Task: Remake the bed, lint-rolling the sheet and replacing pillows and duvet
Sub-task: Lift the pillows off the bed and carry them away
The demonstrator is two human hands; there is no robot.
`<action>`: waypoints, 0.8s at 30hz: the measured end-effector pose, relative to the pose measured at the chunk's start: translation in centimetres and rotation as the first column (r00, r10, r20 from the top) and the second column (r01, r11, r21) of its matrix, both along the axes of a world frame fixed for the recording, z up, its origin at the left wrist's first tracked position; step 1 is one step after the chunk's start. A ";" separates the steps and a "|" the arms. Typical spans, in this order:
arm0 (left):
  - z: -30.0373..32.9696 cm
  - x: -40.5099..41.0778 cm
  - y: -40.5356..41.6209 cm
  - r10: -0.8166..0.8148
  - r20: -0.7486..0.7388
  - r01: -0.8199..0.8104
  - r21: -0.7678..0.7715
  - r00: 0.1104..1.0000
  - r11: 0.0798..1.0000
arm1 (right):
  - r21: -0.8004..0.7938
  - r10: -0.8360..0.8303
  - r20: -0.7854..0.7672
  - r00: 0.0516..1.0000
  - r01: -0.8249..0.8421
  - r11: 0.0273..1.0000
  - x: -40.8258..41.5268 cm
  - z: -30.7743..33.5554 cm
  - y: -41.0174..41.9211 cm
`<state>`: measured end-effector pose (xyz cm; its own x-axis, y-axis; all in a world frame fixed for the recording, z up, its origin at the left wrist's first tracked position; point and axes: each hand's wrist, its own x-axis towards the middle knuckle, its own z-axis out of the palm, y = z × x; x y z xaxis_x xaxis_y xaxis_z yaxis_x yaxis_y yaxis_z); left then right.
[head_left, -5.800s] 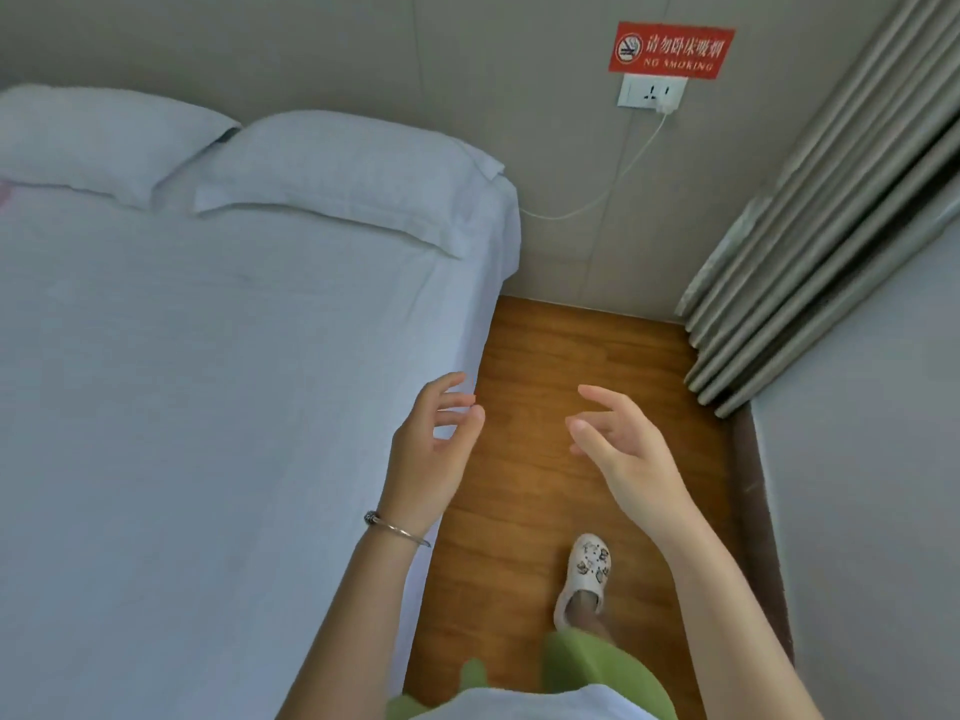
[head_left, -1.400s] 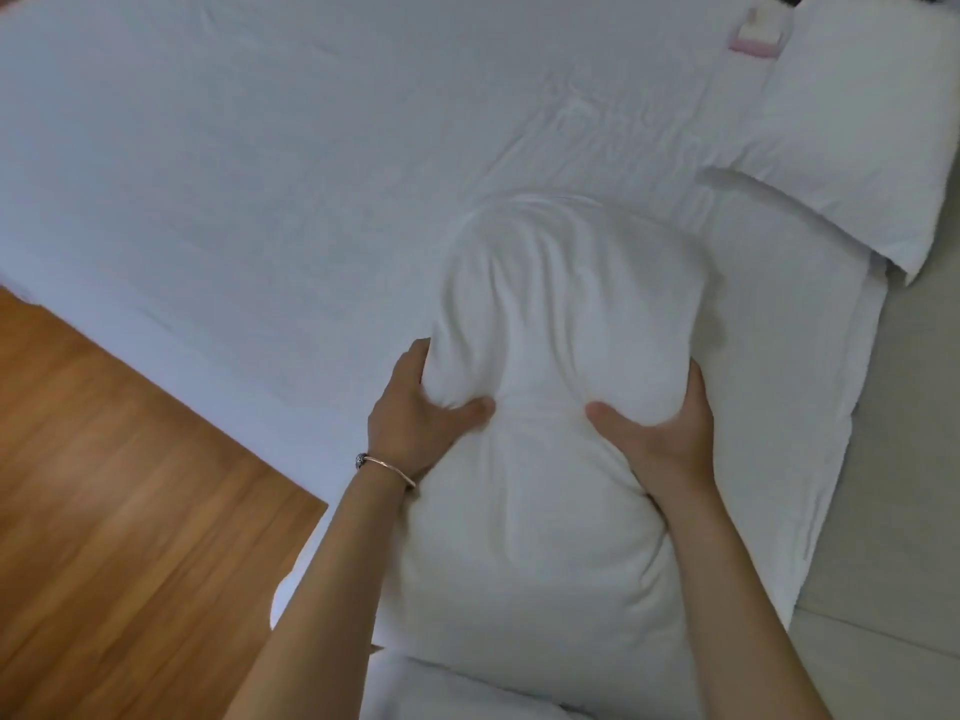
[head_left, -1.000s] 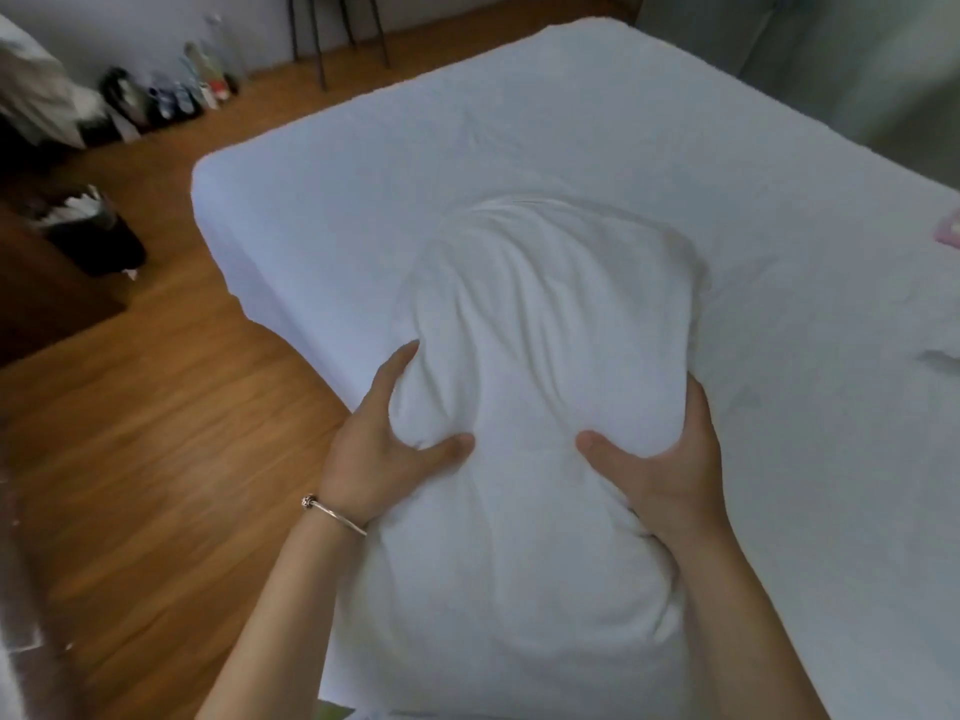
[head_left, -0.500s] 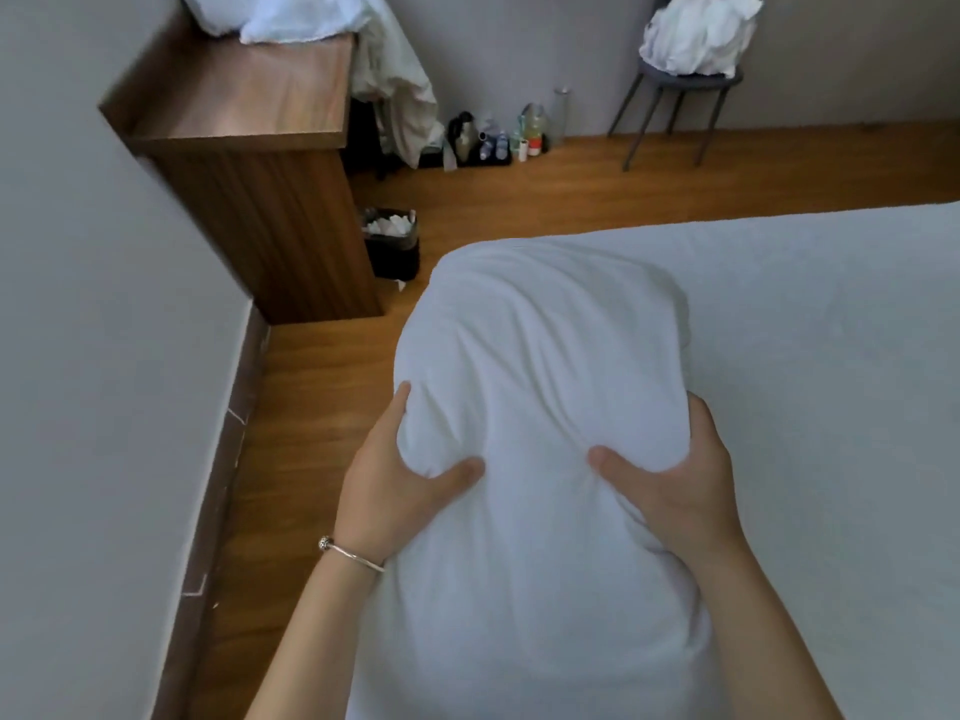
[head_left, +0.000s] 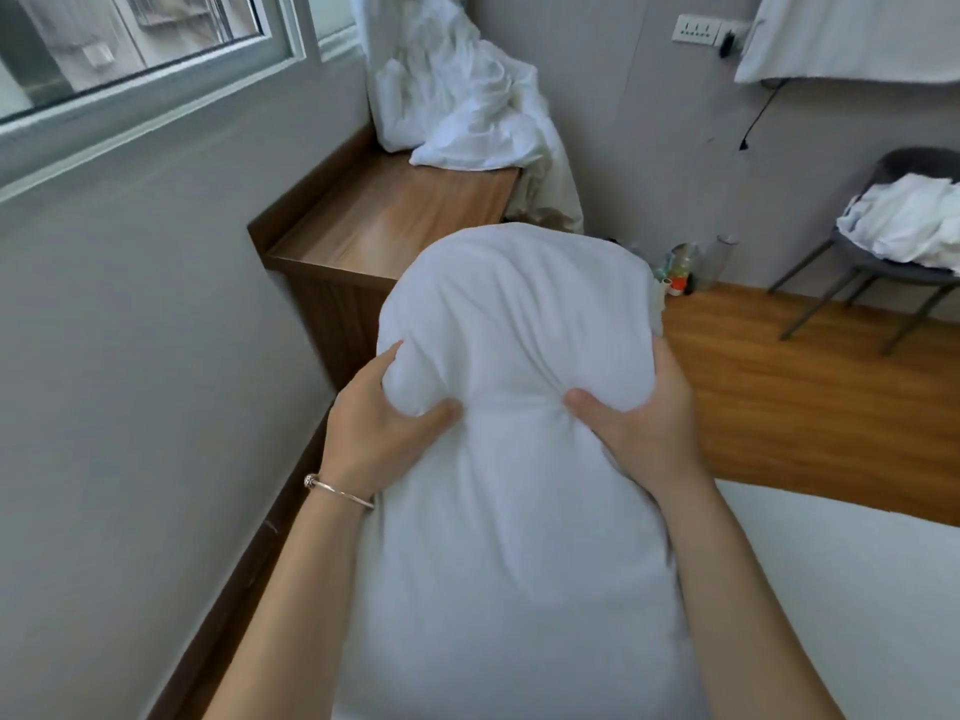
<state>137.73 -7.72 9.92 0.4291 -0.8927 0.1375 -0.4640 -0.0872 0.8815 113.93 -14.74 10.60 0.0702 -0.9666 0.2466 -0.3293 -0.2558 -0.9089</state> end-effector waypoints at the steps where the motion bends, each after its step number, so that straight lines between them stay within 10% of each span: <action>1: 0.1 1.3 -2.9 0.010 -0.007 -0.010 -0.026 1.000 1.000 | -0.023 0.028 -0.007 1.000 -0.029 0.999 1.6 0.4 -3.2; 17: 5.9 26.7 -47.5 0.206 0.036 -0.192 -0.236 0.978 0.953 | -0.157 0.188 -0.037 0.981 -0.192 0.969 27.4 5.9 -51.2; 21: 1.9 33.2 -56.6 0.306 0.166 -0.315 0.024 0.937 0.949 | 0.072 0.264 -0.173 0.949 -0.255 0.964 33.5 0.6 -63.0; 24: -5.3 33.7 -62.2 0.408 0.389 -0.543 0.353 0.826 0.762 | 0.455 0.401 -0.414 0.817 -0.195 0.869 36.7 -7.6 -67.7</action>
